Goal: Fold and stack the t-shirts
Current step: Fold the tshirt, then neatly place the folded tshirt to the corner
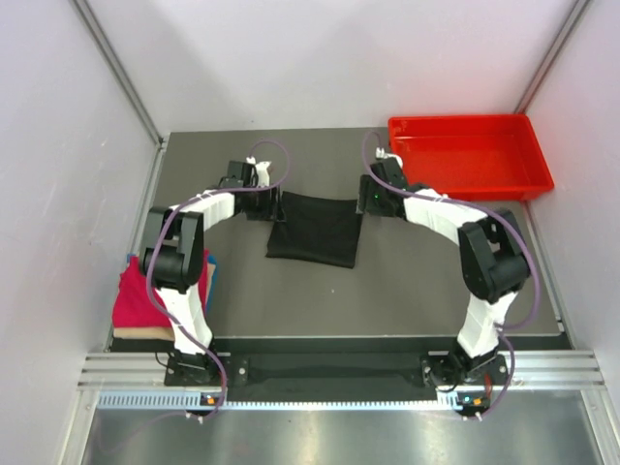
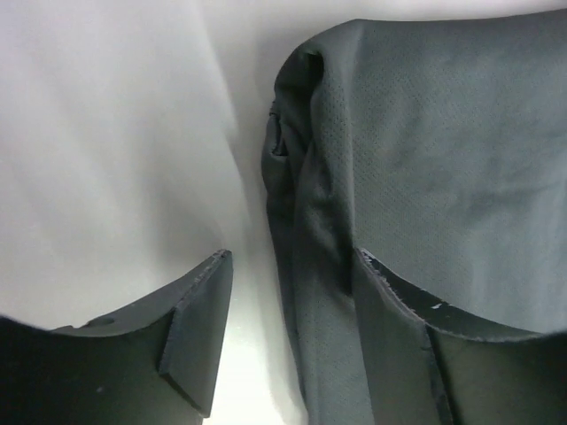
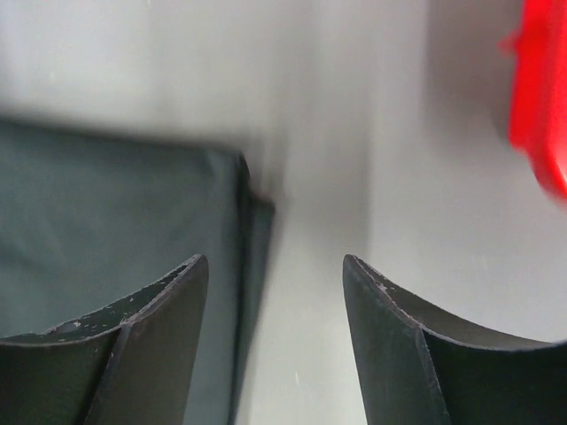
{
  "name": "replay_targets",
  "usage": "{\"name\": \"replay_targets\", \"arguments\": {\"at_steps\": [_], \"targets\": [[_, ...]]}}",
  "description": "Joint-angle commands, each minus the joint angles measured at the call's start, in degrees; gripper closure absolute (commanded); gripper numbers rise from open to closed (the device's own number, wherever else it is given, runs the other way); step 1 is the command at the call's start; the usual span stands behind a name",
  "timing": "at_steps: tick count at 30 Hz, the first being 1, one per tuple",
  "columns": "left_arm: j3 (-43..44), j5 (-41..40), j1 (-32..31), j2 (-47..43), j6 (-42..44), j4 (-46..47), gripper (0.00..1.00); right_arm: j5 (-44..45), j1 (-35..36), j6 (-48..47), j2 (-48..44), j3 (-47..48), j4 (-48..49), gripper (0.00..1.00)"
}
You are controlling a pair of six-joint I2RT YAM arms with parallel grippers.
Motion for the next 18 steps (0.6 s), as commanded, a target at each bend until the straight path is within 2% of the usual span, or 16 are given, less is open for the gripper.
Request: {"name": "replay_targets", "arguments": {"at_steps": [1, 7, 9, 10, 13, 14, 18], "targets": [[-1.61, 3.26, -0.27, -1.38, -3.43, 2.1, 0.42, -0.78, 0.48, 1.95, -8.63, -4.67, 3.09, 0.37], [-1.79, 7.06, -2.81, 0.64, -5.54, 1.22, 0.49, -2.1, 0.48, 3.97, -13.3, -10.75, 5.38, 0.38], [-0.66, 7.33, -2.82, 1.95, -5.54, 0.87, 0.55, -1.67, 0.48, 4.15, -14.97, -12.33, 5.73, 0.37], [-0.12, 7.24, -2.82, 2.48, -5.28, 0.43, 0.6, -1.4, 0.48, 4.24, -15.93, -12.69, 5.73, 0.37], [0.67, 8.38, -2.82, 3.63, -4.58, -0.89, 0.96, -1.92, 0.48, 4.85, -16.9, -14.27, 5.91, 0.37], [0.67, 8.9, -2.82, 3.11, -4.23, -1.33, 1.0, -2.27, 0.57, 5.29, -16.99, -14.71, 6.26, 0.37], [-0.9, 8.74, -2.55, -0.67, 1.2, -5.62, 1.0, -7.36, 0.83, 9.15, -18.13, -19.09, 10.21, 0.36]]}}
